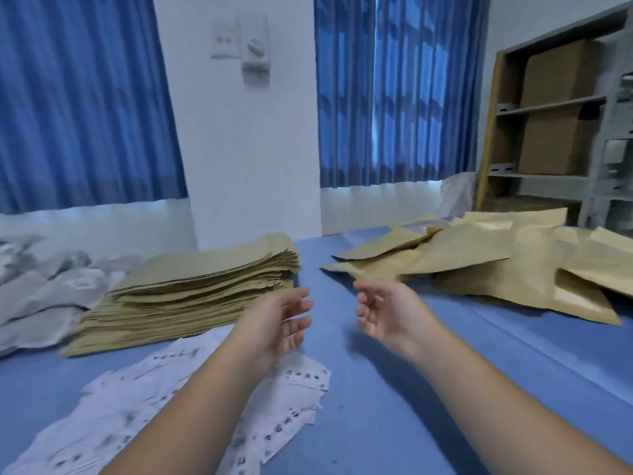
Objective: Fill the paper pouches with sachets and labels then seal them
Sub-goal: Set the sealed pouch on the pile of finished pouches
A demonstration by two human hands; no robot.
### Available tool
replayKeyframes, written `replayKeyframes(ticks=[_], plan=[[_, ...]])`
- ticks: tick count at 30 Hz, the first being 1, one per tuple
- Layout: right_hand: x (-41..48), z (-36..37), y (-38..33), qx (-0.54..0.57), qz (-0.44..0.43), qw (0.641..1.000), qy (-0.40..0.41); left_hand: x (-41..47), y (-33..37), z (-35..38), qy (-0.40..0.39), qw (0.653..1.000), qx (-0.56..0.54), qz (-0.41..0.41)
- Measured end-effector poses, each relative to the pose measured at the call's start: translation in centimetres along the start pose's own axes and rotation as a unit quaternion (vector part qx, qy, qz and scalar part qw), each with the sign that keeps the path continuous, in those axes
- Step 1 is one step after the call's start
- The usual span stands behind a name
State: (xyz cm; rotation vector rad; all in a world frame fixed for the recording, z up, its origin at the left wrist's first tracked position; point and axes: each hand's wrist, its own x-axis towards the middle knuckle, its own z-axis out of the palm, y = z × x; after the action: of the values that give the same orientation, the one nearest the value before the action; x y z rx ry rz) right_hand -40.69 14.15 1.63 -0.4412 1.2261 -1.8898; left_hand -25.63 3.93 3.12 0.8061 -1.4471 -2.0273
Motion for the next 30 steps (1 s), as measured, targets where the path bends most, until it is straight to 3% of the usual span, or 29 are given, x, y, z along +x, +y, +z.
replayKeyframes(ticks=[6, 9, 12, 14, 17, 21, 23, 27, 30], plan=[[1.2, 9.9, 5.8, -0.074, 0.028, 0.993, -0.092, -4.0, 1.9, -15.4, 0.165, 0.984, 0.047, 0.055], [1.6, 13.9, 8.1, -0.171, 0.006, 0.979, -0.113, -5.3, 2.1, -21.6, 0.23, 0.968, 0.068, 0.078], [1.9, 17.6, 10.0, -0.304, -0.01, 0.94, -0.152, -4.8, 1.5, -26.0, 0.291, 0.949, 0.066, 0.104], [2.6, 19.9, 11.1, -0.415, -0.058, 0.89, -0.178, -3.8, 1.1, -27.6, 0.318, 0.936, 0.091, 0.121], [4.8, 23.3, 12.4, -0.574, -0.19, 0.779, -0.163, -3.1, 0.3, -29.1, 0.357, 0.913, 0.135, 0.143], [9.0, 27.1, 12.3, -0.743, -0.373, 0.536, -0.148, -2.9, -0.6, -29.8, 0.367, 0.904, 0.169, 0.138], [11.2, 28.3, 11.9, -0.789, -0.377, 0.466, -0.132, -2.6, -0.8, -29.7, 0.369, 0.9, 0.185, 0.137], [14.7, 29.9, 11.3, -0.842, -0.262, 0.453, -0.133, -2.2, -0.9, -29.7, 0.357, 0.896, 0.227, 0.132], [16.0, 30.1, 11.7, -0.85, -0.163, 0.485, -0.127, -2.3, -0.9, -29.8, 0.351, 0.895, 0.254, 0.111]])
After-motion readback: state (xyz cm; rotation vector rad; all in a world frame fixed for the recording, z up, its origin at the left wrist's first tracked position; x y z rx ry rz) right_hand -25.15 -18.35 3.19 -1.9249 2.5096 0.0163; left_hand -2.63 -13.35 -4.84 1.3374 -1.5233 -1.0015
